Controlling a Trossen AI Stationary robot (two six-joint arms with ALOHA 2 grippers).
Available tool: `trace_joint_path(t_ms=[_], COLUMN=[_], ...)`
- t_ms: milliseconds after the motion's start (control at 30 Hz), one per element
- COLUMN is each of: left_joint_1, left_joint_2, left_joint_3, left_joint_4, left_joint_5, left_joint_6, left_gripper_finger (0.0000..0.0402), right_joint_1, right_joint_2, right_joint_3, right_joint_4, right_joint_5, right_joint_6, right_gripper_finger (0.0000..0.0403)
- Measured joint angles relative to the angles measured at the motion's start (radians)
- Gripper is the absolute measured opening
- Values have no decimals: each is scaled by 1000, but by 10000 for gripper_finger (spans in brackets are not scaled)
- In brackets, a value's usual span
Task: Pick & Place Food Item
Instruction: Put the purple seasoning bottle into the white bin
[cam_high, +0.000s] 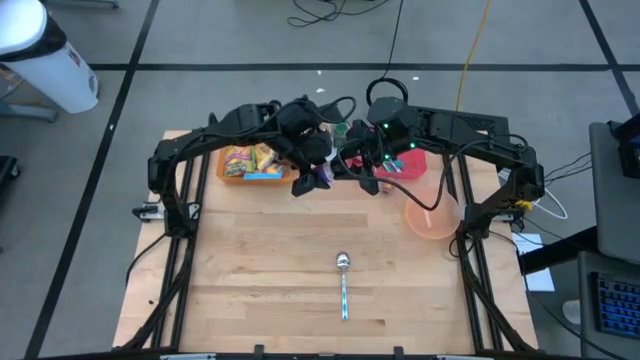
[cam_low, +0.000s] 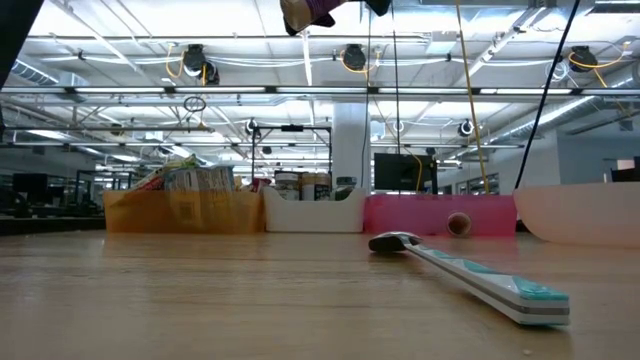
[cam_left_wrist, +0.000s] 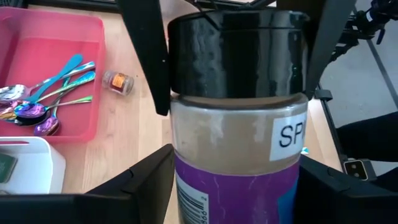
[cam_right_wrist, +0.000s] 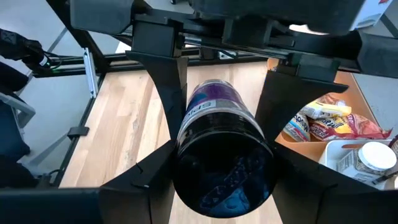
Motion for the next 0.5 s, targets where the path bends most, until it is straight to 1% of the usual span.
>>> trace_joint_path(t_ms=[200,500], left_joint_1=[0,20], left_joint_2=[0,-17], left_joint_3=[0,0], left_joint_4=[1,51], left_joint_5=[-2,-13], left_joint_6=[1,34], left_gripper_finger=[242,256], right_joint_1=[0,-4], right_joint_2=[0,-1], right_joint_3=[0,0], right_joint_4=[-3,-14], right_joint_5=[1,3], right_joint_6=[2,1], right_gripper_finger=[200,200])
